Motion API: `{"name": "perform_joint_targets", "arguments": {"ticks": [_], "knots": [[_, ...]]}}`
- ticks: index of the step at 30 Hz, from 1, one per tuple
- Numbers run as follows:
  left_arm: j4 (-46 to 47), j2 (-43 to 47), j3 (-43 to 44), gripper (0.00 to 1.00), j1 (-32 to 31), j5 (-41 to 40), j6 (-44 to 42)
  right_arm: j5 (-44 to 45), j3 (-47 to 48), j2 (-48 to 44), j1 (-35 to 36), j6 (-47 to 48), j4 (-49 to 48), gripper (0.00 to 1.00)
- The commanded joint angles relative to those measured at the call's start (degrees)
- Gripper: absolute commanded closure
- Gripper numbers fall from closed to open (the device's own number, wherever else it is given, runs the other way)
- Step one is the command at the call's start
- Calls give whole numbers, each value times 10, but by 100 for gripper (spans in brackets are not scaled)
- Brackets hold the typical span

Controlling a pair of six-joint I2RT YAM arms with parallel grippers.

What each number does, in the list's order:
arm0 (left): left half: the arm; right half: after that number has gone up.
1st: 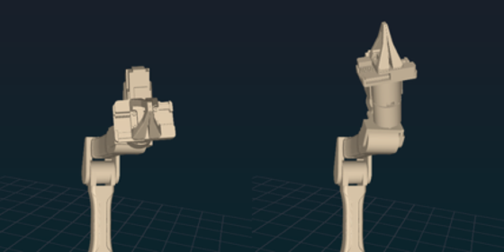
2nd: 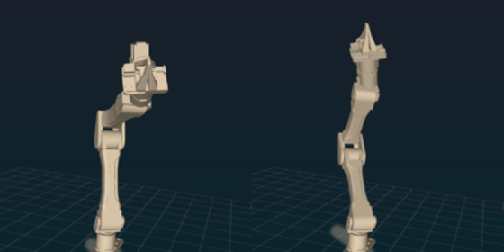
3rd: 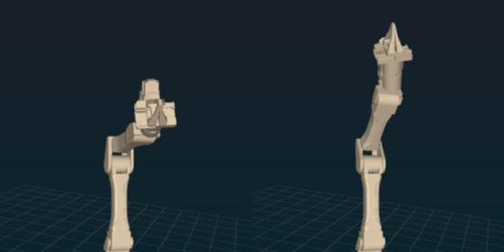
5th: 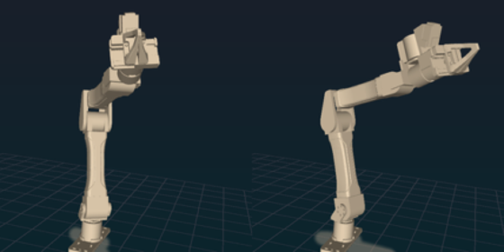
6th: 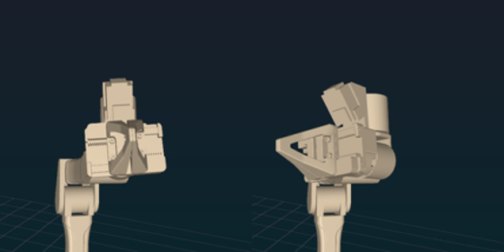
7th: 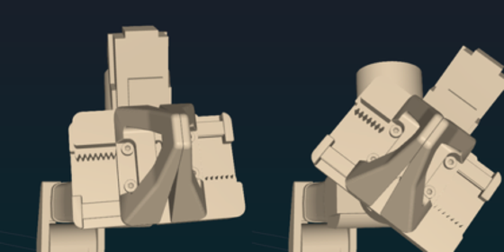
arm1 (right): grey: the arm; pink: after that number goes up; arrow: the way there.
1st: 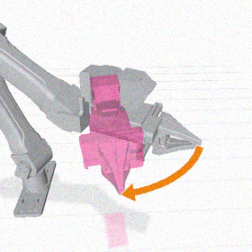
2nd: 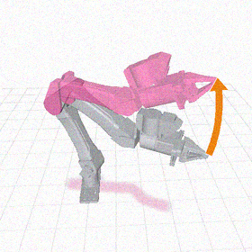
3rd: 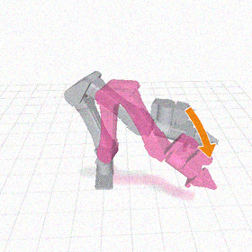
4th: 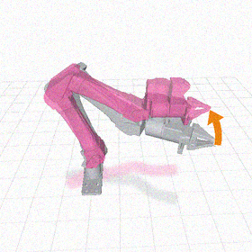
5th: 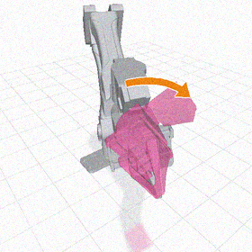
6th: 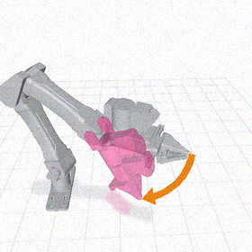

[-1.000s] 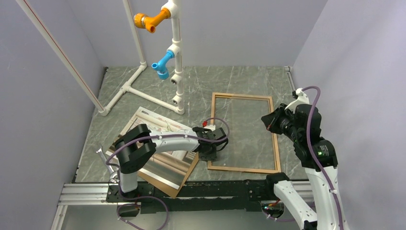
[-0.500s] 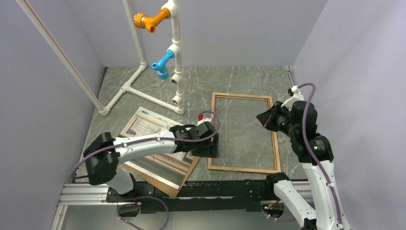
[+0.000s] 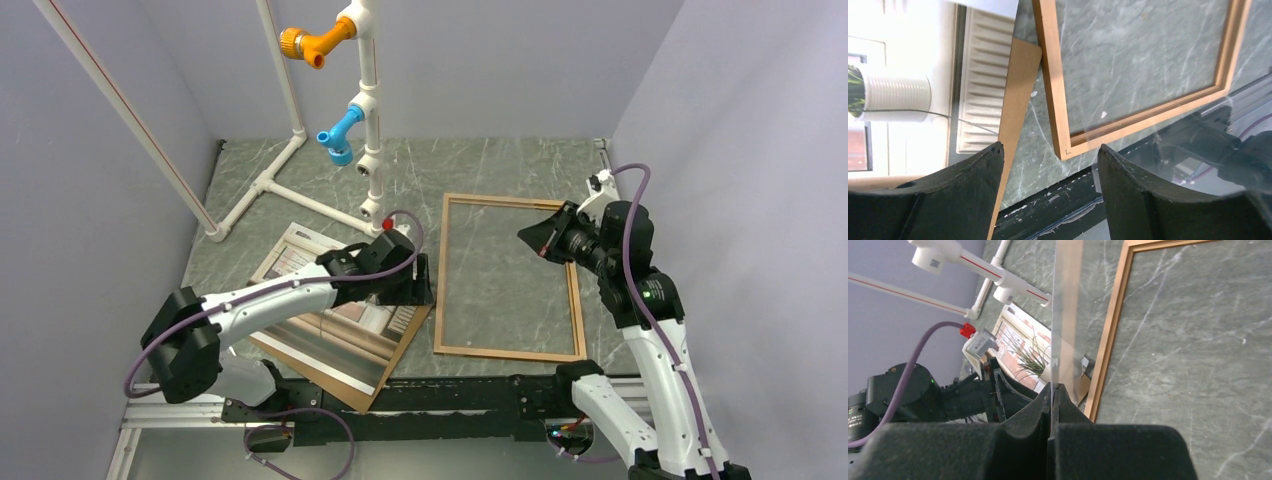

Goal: Put the photo into the frame
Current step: Move the photo frame to the center of the board, then place the photo frame item in the photo frame.

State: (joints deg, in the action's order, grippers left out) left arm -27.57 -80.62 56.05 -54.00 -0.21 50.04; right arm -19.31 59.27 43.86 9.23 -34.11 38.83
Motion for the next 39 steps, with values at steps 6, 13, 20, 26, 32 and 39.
{"name": "perform_joint_targets", "arguments": {"ticks": [6,13,20,26,32,39], "knots": [[1,20,82,30,52,21,-70,-21,-1,13,-2,-24,-123,100],[11,-38,72,32,50,24,-50,40,-15,17,-23,-32,-105,100],[12,-112,91,35,22,20,-39,2,-26,12,-89,-8,-66,100],[-9,-172,123,37,8,13,-32,-6,-28,-8,-116,9,-36,100],[-22,-197,125,40,6,4,-29,-15,-36,-13,-117,15,-33,100],[-17,-216,124,42,6,5,-29,-36,-57,-20,-117,10,-68,100]]}}
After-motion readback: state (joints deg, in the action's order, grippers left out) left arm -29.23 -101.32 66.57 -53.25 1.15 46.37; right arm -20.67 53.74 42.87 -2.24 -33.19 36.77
